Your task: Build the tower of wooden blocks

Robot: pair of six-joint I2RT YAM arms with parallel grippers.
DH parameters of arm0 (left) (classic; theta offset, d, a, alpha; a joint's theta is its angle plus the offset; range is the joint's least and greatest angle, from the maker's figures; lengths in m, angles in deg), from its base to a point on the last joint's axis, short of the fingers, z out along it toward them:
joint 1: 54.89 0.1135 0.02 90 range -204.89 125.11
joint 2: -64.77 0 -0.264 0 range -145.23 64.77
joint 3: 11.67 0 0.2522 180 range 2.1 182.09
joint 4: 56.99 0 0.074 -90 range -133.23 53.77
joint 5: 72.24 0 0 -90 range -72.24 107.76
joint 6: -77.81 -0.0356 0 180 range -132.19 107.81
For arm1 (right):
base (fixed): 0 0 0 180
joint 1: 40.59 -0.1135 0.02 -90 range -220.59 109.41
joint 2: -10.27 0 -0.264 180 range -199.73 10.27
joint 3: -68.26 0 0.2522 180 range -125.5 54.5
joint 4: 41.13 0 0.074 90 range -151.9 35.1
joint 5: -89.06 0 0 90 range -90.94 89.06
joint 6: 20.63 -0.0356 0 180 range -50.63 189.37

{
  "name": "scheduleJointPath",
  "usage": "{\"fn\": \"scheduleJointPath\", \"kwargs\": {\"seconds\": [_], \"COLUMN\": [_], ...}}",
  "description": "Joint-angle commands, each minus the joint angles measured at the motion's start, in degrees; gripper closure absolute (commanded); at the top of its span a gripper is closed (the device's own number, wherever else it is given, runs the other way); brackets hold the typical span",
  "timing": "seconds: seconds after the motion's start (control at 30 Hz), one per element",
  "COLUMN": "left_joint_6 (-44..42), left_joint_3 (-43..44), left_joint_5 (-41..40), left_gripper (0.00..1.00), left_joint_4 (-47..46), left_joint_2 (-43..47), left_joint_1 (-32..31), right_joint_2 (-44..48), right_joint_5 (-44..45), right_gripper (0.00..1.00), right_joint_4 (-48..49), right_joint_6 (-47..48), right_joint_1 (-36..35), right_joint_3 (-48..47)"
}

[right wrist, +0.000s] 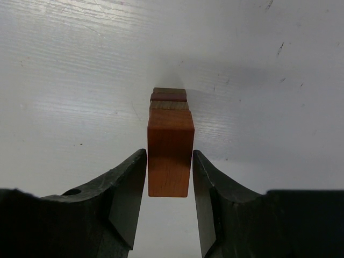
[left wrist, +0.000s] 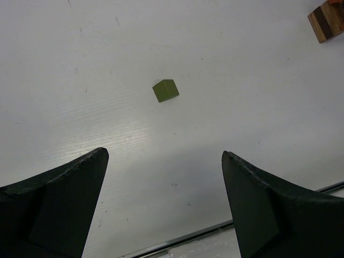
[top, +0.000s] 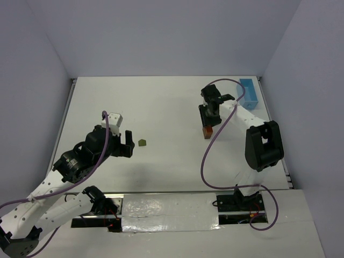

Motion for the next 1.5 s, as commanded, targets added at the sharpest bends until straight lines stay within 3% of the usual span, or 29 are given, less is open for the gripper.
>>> {"fn": "scheduleJointPath", "kwargs": {"seconds": [0.0,0.43,1.47], "left_joint_6": [-1.14,-1.05,-1.05], "left_joint_3": [0.19,0.19,0.19], "left_joint_5": [0.26,0.0,0.0], "left_gripper": [0.01,0.01,0.01], "left_joint_4": [-1.87,-1.78,-1.87], "left_joint_2": [0.41,0.41,0.85], "left_joint_1": [-0.48,-0.92,-1.53], "right_joint_2": [-0.38,-0.03,-0.3], "right_joint_5": [-0.46,-0.99,-1.34], "right_gripper": [0.52,0.49,0.53], "right_joint_4": [-0.65,-0.47,-0.65], "right_joint_6": [0.35,0.35,0.35], "right_joint_1": [0.13,0.13,0.22], "right_joint_3": [-1.82,-1.73,-1.73]}}
